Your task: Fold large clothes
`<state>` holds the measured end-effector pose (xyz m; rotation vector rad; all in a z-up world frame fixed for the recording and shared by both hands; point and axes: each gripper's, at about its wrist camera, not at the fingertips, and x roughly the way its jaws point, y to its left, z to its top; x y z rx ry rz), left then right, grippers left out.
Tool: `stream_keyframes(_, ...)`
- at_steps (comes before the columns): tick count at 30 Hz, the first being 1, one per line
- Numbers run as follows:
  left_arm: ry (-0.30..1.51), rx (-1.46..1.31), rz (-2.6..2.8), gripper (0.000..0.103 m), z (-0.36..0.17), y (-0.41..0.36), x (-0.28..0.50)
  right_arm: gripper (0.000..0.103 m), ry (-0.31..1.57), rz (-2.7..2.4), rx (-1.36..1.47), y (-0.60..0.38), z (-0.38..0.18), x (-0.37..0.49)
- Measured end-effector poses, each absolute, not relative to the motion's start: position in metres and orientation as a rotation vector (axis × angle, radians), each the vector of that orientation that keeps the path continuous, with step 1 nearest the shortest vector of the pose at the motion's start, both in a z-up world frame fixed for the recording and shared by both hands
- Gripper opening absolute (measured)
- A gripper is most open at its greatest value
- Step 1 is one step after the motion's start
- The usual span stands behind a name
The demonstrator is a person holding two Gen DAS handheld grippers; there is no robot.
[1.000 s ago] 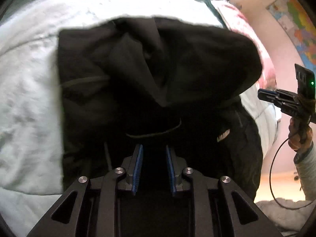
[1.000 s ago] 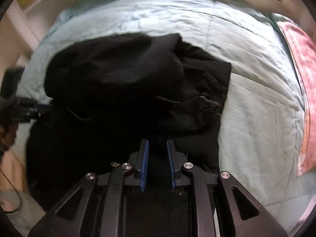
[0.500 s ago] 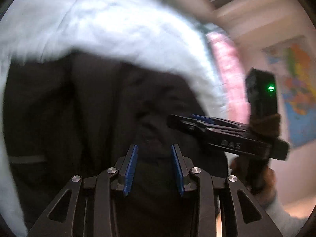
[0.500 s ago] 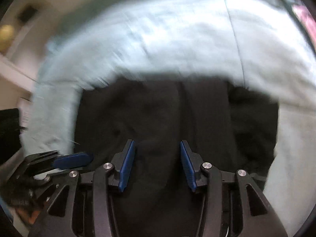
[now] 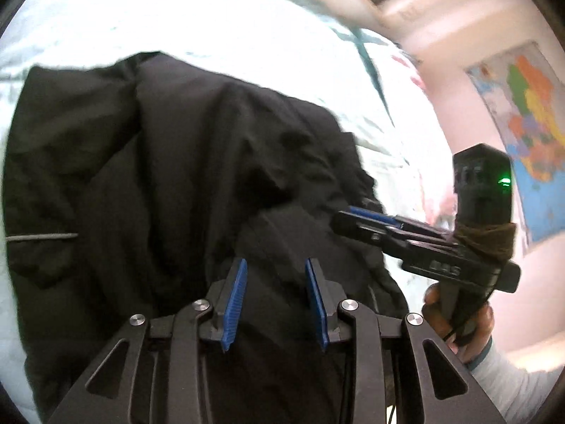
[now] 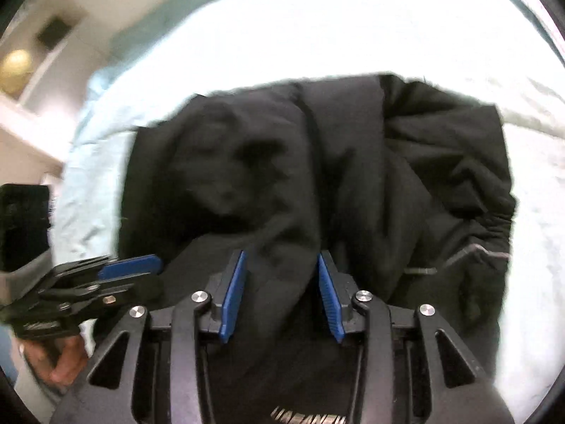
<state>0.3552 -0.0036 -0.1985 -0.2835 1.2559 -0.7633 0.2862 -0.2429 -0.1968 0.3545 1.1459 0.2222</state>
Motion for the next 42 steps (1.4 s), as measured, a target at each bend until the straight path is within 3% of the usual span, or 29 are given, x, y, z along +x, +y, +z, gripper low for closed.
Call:
stream_keyframes(4, 1.274, -0.277, -0.727, 0.035, -0.209, -0.001, 0.347, 0.045, 1.106, 0.249, 0.248, -0.215, -0.178, 0.258)
stream_keyframes(6, 1.318, -0.282, -0.685, 0.035, -0.23, 0.0, 0.348, 0.045, 1.167, 0.241, 0.197, -0.202, -0.202, 0.257)
stream_keyframes(8, 1.353, -0.262, -0.657, 0.026, -0.255, 0.003, 0.35, 0.044, 1.251, 0.22, 0.174, -0.2, -0.238, 0.255)
stream_keyframes(10, 1.36, -0.294, -0.645, 0.024, -0.27, 0.006, 0.352, 0.044, 1.254, 0.219, 0.213, -0.206, -0.258, 0.258)
stream_keyframes(14, 1.346, -0.311, -0.669, 0.023, -0.252, 0.017, 0.346, 0.045, 1.237, 0.227, 0.296, -0.217, -0.251, 0.254)
stream_keyframes(18, 1.27, -0.193, -0.753, 0.025, -0.202, 0.014, 0.339, 0.048, 1.17, 0.278, 0.245, -0.227, -0.21, 0.251)
stream_keyframes(22, 1.182, -0.189, -0.749, 0.038, -0.173, 0.018, 0.357, 0.053, 1.032, 0.249, 0.247, -0.247, -0.161, 0.276)
stream_keyframes(27, 1.184, -0.275, -0.519, 0.039, -0.203, 0.021, 0.402, 0.054, 1.019, 0.173, 0.257, -0.25, -0.174, 0.338)
stream_keyframes(30, 1.244, -0.342, -0.466, 0.037, -0.239, 0.033, 0.415, 0.05, 1.123, 0.122, 0.251, -0.25, -0.223, 0.361)
stream_keyframes(33, 1.233, -0.31, -0.471, 0.037, -0.241, 0.024, 0.415, 0.05, 1.121, 0.104, 0.257, -0.252, -0.25, 0.35)
stream_keyframes(42, 1.161, -0.38, -0.681, 0.038, -0.19, 0.039, 0.374, 0.053, 1.063, 0.241, 0.288, -0.25, -0.18, 0.303)
